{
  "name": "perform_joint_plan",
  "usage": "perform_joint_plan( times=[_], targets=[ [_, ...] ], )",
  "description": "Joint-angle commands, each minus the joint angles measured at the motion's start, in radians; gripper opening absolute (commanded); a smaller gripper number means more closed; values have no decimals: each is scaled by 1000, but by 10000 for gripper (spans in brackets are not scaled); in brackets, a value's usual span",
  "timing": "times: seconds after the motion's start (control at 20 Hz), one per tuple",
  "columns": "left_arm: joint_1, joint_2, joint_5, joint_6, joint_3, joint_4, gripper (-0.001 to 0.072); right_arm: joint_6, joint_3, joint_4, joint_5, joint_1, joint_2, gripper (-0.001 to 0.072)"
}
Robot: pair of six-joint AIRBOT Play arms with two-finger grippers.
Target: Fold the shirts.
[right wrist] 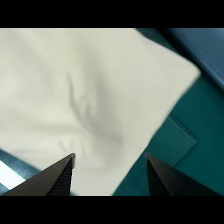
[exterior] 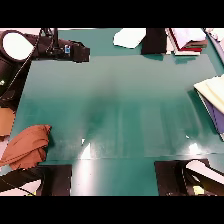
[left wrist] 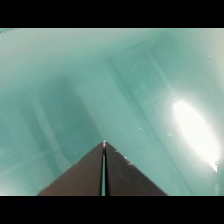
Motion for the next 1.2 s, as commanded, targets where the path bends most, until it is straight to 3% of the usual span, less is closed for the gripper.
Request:
perform_joint_plan(
  times=[0.0,0.2,0.35,0.8,0.85,0.9,1.0,1.15],
  targets=[
    [0,0,-2,0,0,0,24,1,-47,2,0,-79,25,535],
    [0,0,-2,0,0,0,24,0,36,237,-42,13,26,534],
    [0,0,11,0,0,1,24,0,130,367,-65,253,26,532],
    [0,0,23,0,0,8,24,-3,188,379,-232,1088,-5,530],
    [0,0,23,0,0,8,24,-3,188,379,-230,1149,-15,486],
    [0,0,23,0,0,8,24,-3,188,378,-228,1203,-25,381],
    [0,0,22,0,0,8,24,-5,188,379,-226,1286,-42,13],
    [0,0,23,0,0,8,24,-7,187,379,-222,1351,-44,20]
  ],
)
